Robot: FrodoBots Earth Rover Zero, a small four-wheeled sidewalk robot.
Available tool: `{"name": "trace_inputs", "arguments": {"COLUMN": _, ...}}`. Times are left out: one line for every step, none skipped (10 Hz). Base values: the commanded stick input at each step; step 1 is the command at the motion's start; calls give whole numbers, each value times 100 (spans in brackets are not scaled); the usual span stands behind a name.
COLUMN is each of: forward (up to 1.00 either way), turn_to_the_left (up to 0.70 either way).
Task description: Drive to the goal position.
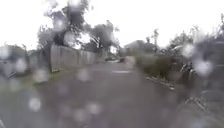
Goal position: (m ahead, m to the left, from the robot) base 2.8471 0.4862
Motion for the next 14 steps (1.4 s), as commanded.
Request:
{"name": "trace_inputs", "arguments": {"forward": 100, "turn_to_the_left": 0}}
{"name": "trace_inputs", "arguments": {"forward": 100, "turn_to_the_left": 0}}
{"name": "trace_inputs", "arguments": {"forward": 100, "turn_to_the_left": 0}}
{"name": "trace_inputs", "arguments": {"forward": 100, "turn_to_the_left": 0}}
{"name": "trace_inputs", "arguments": {"forward": 100, "turn_to_the_left": 0}}
{"name": "trace_inputs", "arguments": {"forward": 100, "turn_to_the_left": 0}}
{"name": "trace_inputs", "arguments": {"forward": 100, "turn_to_the_left": 0}}
{"name": "trace_inputs", "arguments": {"forward": 100, "turn_to_the_left": 0}}
{"name": "trace_inputs", "arguments": {"forward": 100, "turn_to_the_left": 0}}
{"name": "trace_inputs", "arguments": {"forward": 100, "turn_to_the_left": 0}}
{"name": "trace_inputs", "arguments": {"forward": 100, "turn_to_the_left": 0}}
{"name": "trace_inputs", "arguments": {"forward": 100, "turn_to_the_left": 0}}
{"name": "trace_inputs", "arguments": {"forward": 100, "turn_to_the_left": 0}}
{"name": "trace_inputs", "arguments": {"forward": 100, "turn_to_the_left": 0}}
